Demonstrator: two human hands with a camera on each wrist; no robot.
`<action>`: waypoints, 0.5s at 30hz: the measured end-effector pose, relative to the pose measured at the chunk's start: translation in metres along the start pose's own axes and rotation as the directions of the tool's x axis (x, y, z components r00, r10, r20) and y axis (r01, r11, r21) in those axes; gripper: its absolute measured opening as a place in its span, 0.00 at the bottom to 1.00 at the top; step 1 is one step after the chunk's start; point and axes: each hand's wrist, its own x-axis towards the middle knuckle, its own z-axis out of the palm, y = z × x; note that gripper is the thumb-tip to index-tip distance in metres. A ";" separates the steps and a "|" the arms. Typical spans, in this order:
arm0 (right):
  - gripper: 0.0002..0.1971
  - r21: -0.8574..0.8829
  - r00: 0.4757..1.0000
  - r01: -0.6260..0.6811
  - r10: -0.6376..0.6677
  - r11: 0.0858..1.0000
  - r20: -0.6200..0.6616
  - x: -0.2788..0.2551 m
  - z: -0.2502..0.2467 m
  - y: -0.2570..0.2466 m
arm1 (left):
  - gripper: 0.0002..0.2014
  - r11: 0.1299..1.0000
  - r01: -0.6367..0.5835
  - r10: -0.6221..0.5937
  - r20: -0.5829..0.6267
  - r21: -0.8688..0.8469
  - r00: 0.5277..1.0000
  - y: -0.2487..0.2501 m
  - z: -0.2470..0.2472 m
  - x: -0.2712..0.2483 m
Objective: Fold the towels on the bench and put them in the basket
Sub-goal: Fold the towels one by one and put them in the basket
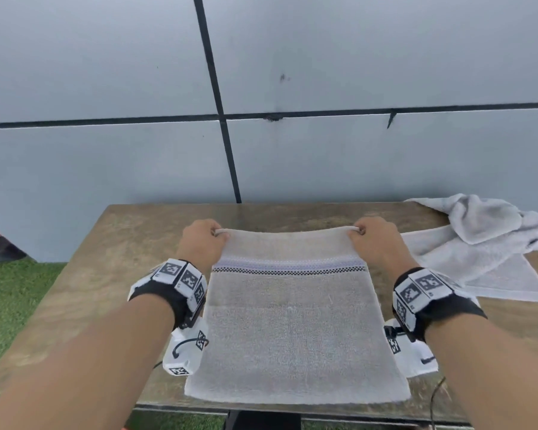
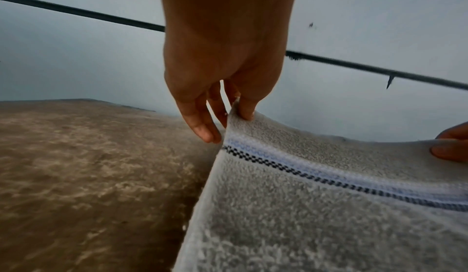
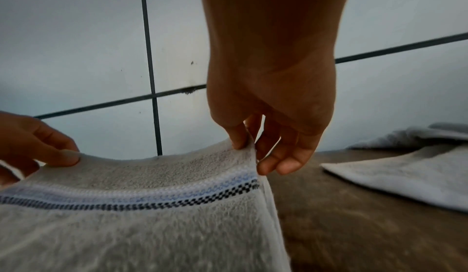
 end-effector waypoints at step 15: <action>0.03 -0.093 0.985 0.161 -0.154 0.983 0.076 0.013 0.025 0.008 | 0.05 0.979 -0.186 0.172 0.151 0.081 0.973 -0.001 0.016 0.018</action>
